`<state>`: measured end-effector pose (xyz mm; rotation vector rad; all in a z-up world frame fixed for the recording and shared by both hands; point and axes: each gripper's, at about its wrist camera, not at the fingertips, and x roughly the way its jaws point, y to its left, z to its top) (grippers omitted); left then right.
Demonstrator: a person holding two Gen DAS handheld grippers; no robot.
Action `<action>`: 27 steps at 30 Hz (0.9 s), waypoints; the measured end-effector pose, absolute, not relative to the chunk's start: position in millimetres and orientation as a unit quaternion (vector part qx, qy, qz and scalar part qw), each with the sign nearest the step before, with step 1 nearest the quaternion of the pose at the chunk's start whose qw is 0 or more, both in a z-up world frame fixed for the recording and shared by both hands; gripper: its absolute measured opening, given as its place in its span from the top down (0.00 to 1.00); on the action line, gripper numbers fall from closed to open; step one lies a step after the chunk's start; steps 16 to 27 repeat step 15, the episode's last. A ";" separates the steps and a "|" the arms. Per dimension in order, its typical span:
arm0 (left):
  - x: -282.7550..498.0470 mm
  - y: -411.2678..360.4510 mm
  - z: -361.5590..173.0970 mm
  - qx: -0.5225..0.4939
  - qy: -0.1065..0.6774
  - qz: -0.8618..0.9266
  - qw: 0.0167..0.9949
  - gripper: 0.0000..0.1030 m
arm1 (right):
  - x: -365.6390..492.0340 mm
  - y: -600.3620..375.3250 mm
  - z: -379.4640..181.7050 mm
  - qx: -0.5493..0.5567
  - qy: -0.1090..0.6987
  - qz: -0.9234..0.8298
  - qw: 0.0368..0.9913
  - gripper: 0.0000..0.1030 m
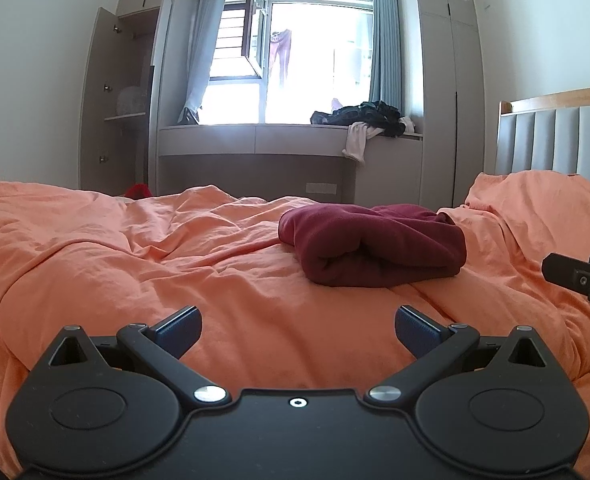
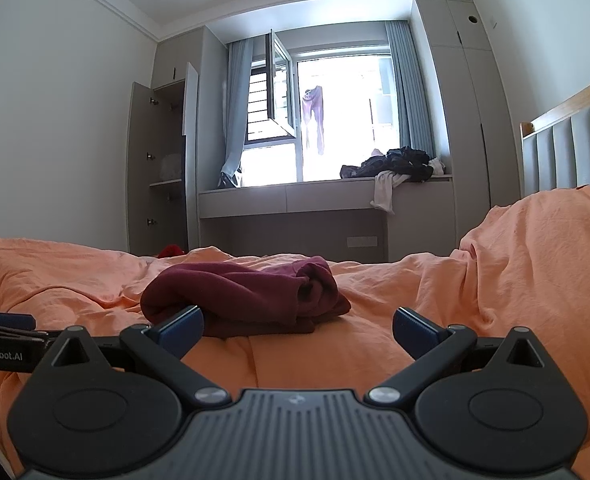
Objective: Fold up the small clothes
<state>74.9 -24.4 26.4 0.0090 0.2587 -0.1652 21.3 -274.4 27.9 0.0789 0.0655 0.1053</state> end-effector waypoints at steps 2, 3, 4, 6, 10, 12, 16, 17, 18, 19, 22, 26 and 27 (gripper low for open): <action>75.1 -24.1 26.0 0.004 0.130 -0.083 0.988 0.00 | 21.1 -274.5 28.2 0.039 0.033 0.053 0.997 0.00; 75.1 -24.0 25.5 0.003 0.131 -0.083 0.988 0.00 | 21.4 -274.8 28.1 0.039 0.033 0.053 0.997 0.00; 75.3 -23.8 25.3 0.003 0.132 -0.083 0.988 0.00 | 21.6 -274.8 28.0 0.039 0.033 0.053 0.997 0.00; 75.6 -24.0 24.8 0.004 0.133 -0.083 0.988 0.00 | 21.6 -274.5 27.8 0.039 0.035 0.052 0.997 0.00; 75.9 -23.8 24.3 0.004 0.133 -0.085 0.987 0.00 | 22.5 -275.0 26.9 0.036 0.041 0.049 0.997 0.00; 76.1 -23.8 23.8 0.005 0.133 -0.086 0.987 0.00 | 22.7 -274.9 26.3 0.035 0.043 0.048 0.997 0.00; 76.3 -23.9 23.5 0.007 0.133 -0.085 0.987 0.00 | 22.3 -275.1 26.0 0.035 0.044 0.048 0.997 0.00; 76.3 -23.9 23.5 0.007 0.133 -0.085 0.987 0.00 | 22.3 -275.1 26.0 0.035 0.044 0.048 0.997 0.00; 76.3 -23.9 23.5 0.007 0.133 -0.085 0.987 0.00 | 22.3 -275.1 26.0 0.035 0.044 0.048 0.997 0.00; 76.3 -23.9 23.5 0.007 0.133 -0.085 0.987 0.00 | 22.3 -275.1 26.0 0.035 0.044 0.048 0.997 0.00; 76.3 -23.9 23.5 0.007 0.133 -0.085 0.987 0.00 | 22.3 -275.1 26.0 0.035 0.044 0.048 0.997 0.00; 76.3 -23.9 23.5 0.007 0.133 -0.085 0.987 0.00 | 22.3 -275.1 26.0 0.035 0.044 0.048 0.997 0.00; 76.3 -23.9 23.5 0.007 0.133 -0.085 0.987 0.00 | 22.3 -275.1 26.0 0.035 0.044 0.048 0.997 0.00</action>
